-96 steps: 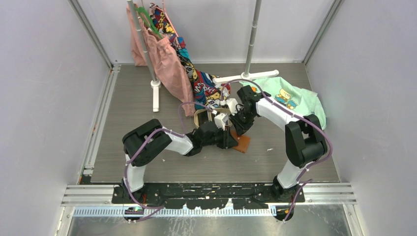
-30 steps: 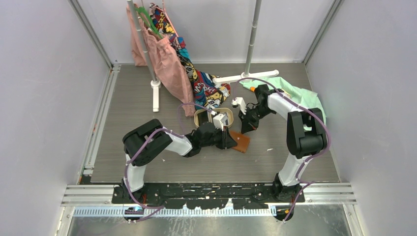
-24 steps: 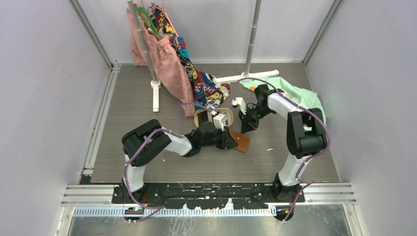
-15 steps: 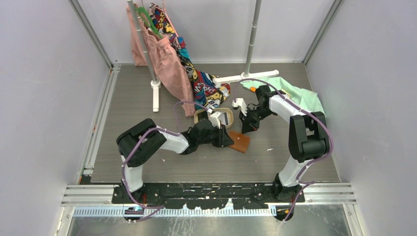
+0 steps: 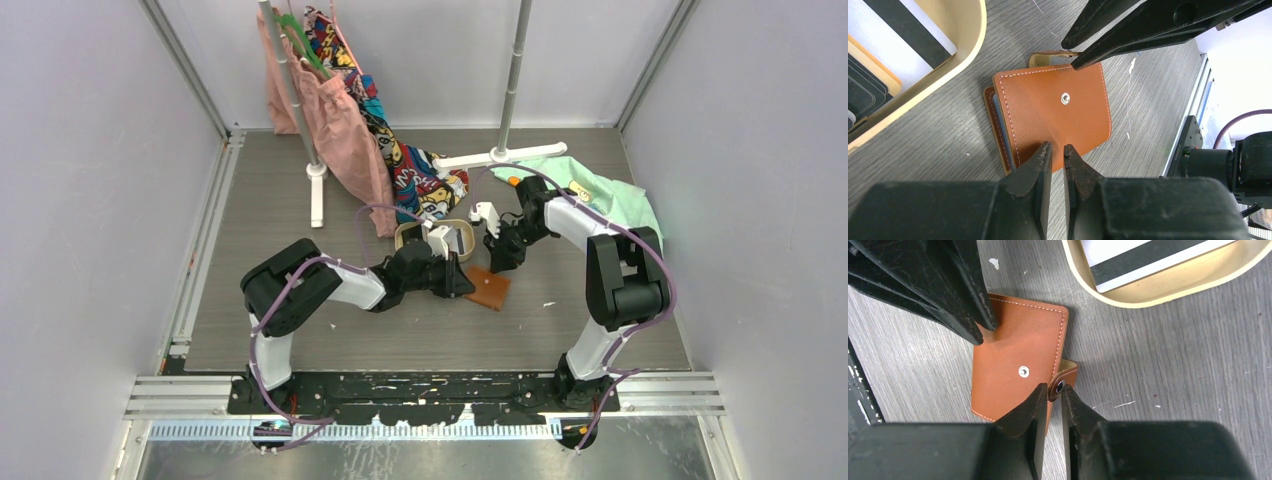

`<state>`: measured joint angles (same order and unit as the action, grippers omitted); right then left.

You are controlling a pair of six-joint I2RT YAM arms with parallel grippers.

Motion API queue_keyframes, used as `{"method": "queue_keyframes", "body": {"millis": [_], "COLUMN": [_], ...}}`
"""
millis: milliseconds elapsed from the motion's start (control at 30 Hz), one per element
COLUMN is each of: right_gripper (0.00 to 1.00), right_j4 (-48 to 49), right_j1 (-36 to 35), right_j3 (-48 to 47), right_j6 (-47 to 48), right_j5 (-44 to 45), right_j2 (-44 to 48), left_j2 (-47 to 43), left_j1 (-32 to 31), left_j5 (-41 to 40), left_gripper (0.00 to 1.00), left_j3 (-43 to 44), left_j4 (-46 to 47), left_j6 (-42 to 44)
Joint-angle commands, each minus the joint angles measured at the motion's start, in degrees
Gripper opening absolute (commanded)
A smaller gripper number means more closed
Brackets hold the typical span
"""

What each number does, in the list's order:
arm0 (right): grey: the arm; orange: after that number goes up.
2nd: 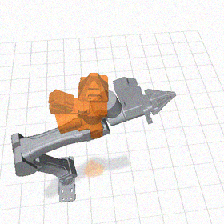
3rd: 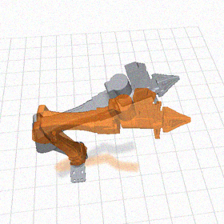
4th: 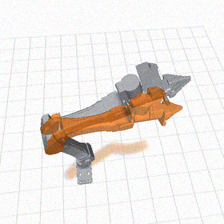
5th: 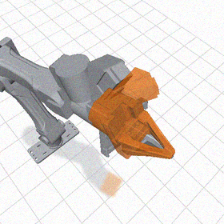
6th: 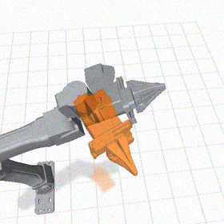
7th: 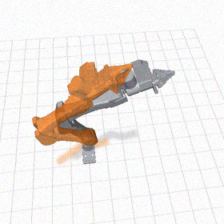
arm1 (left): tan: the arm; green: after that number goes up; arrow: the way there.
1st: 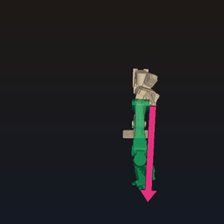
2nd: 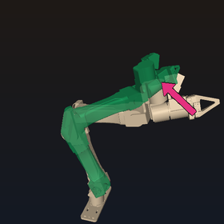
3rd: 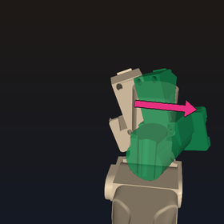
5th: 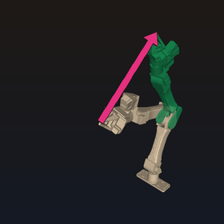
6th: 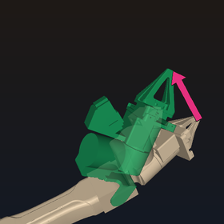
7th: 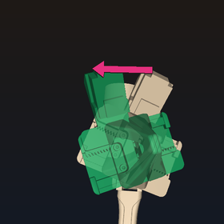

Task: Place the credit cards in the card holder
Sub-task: Close the card holder at the center of the board.

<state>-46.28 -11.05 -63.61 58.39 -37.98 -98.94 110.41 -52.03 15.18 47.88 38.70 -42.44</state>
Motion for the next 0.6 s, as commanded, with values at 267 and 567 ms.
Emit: {"method": "queue_keyframes", "body": {"millis": [267,567], "right_gripper": [0.25,0.24], "right_j4": [1.94,-0.74], "right_j1": [-0.25,-0.17], "right_j3": [-0.73,-1.87], "right_j6": [-1.99,-1.19], "right_j5": [-1.15,-1.75], "right_j2": [2.77,2.74], "left_j2": [1.03,1.01], "left_j1": [0.13,0.09], "left_j5": [0.46,0.46], "left_gripper": [0.16,0.15], "left_j3": [0.90,0.90], "left_j4": [-1.14,-1.29], "left_j6": [1.13,1.21]}}
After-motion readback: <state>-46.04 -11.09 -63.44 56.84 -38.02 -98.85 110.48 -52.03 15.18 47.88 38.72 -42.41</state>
